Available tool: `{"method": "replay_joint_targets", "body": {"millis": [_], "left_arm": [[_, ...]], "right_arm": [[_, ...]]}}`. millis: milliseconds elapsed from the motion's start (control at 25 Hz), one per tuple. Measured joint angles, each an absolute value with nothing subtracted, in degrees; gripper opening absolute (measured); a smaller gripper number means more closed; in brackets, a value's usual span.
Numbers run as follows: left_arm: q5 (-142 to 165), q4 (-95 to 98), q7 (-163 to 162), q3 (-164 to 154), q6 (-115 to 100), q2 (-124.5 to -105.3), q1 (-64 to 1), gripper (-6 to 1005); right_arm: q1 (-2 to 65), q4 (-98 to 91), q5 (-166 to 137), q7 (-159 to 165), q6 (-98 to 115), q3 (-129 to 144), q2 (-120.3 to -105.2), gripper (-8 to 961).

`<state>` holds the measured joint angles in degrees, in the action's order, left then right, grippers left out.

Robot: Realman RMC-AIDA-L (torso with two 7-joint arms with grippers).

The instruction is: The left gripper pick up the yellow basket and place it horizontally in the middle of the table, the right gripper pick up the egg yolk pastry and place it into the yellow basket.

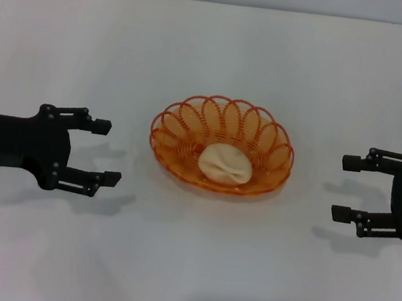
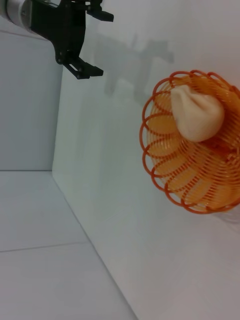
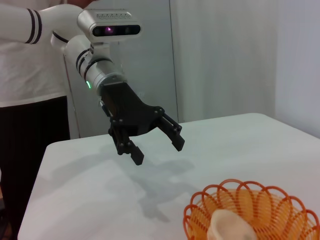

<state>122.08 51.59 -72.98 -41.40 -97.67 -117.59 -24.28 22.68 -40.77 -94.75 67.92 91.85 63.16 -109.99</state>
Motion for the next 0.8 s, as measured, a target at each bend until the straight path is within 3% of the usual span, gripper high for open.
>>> {"method": "replay_joint_targets", "body": {"millis": [800], "left_arm": [[125.49,50.27,-74.44,-43.41,-100.04,-116.92,-28.3,866]], "right_arm": [[22.68,-40.47,-95.09,68.06,91.52,63.39,-110.14,812]]}}
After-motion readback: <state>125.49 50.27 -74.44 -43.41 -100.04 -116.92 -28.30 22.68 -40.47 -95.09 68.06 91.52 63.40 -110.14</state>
